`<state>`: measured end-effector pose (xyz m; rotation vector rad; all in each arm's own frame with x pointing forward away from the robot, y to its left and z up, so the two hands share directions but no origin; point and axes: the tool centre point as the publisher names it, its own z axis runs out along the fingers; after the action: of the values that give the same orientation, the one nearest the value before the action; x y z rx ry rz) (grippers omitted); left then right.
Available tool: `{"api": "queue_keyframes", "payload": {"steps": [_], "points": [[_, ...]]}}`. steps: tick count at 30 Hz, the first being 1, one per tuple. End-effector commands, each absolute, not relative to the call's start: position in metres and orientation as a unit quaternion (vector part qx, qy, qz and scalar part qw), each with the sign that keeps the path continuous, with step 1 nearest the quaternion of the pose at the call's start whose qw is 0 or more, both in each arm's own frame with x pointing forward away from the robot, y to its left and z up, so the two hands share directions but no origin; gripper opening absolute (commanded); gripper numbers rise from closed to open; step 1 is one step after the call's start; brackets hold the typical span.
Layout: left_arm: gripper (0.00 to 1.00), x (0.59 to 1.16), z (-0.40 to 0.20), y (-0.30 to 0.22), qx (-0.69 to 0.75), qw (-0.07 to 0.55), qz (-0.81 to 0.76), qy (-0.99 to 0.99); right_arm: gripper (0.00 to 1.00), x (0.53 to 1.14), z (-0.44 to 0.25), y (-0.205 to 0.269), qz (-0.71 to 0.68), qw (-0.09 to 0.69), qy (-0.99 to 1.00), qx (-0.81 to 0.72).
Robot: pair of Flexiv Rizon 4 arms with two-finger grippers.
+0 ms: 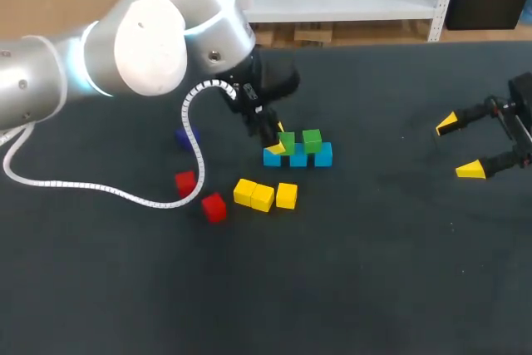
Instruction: Place the blue cubes, place green cubes on the blue cubes, place the yellow cubes on the green cubes, then place the red cubes on the yellow cubes, and place purple cube on the red cubes.
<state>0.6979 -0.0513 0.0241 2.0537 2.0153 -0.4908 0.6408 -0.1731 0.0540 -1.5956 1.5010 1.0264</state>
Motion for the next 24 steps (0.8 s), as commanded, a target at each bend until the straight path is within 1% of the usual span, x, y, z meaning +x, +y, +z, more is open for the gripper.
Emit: {"api": "queue_keyframes", "payload": {"steps": [1,12,13,14,17,18,22,24], "points": [[0.0,0.7014,0.023,-0.0511,0.699,0.108,-0.169,0.686,1.0,0.6411,0.0536,-0.1729,0.397,0.354,0.58,-0.617],[0.01,0.7018,0.0219,-0.0511,0.699,0.106,-0.173,0.685,1.0,0.6411,0.0536,-0.1729,0.397,0.354,0.58,-0.617],[0.02,0.7019,0.0219,-0.0511,0.7,0.106,-0.173,0.685,1.0,0.6411,0.0536,-0.1729,0.397,0.354,0.58,-0.617],[0.08,0.7019,0.0219,-0.0511,0.7,0.106,-0.173,0.685,1.0,0.6411,0.0536,-0.1729,0.397,0.354,0.58,-0.617],[0.12,0.702,0.0217,-0.0512,0.699,0.106,-0.174,0.685,1.0,0.6411,0.0536,-0.1729,0.397,0.354,0.58,-0.617],[0.16,0.7021,0.0214,-0.051,0.699,0.106,-0.175,0.685,1.0,0.6411,0.0536,-0.1729,0.397,0.354,0.58,-0.617],[0.16,0.7023,0.0212,-0.0509,0.699,0.106,-0.175,0.686,1.0,0.6411,0.0536,-0.1729,0.397,0.354,0.58,-0.617],[0.15,0.7025,0.0212,-0.0509,0.699,0.106,-0.175,0.686,1.0,0.6411,0.0536,-0.1729,0.397,0.354,0.58,-0.617]]}}
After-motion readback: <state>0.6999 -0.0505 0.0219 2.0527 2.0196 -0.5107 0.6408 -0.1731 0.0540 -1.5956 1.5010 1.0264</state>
